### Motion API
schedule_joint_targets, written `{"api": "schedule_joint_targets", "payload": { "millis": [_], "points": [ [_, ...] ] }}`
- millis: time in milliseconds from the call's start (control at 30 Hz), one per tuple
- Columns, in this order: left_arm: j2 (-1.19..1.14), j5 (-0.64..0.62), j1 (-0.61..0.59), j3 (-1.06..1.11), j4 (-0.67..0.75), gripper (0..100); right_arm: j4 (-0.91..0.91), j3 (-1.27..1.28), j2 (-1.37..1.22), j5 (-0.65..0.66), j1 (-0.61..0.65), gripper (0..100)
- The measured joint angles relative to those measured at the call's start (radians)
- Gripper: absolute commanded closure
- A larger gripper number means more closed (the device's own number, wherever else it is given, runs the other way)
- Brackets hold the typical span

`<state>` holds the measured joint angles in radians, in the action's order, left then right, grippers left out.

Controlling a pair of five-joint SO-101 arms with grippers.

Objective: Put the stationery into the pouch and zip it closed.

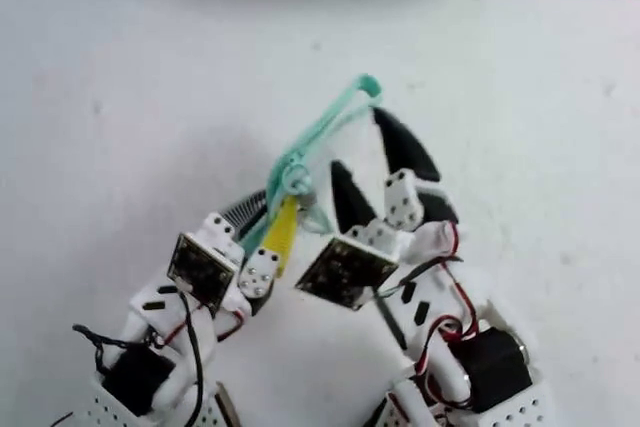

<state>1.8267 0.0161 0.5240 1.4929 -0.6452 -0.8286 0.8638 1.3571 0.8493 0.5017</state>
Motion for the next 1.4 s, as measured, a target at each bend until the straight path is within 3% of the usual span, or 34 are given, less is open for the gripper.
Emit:
{"api": "schedule_joint_targets", "payload": {
  "millis": [133,267,600,1033,1400],
  "points": [
    [0.000,0.000,-0.031,0.003,0.002,98,0.051,0.000,0.003,-0.015,-0.095,84.4],
    [0.000,-0.006,-0.098,0.018,0.040,98,0.034,-0.021,0.003,-0.164,-0.081,90.9],
    [0.000,-0.008,-0.120,0.074,0.127,98,-0.120,-0.029,0.002,-0.463,0.199,82.8],
    [0.000,-0.008,-0.120,0.075,0.129,98,0.003,-0.055,-0.232,-0.480,0.258,82.9],
    [0.000,-0.008,-0.120,0.075,0.129,98,0.031,-0.064,-0.256,-0.480,0.255,83.0]
  ]
}}
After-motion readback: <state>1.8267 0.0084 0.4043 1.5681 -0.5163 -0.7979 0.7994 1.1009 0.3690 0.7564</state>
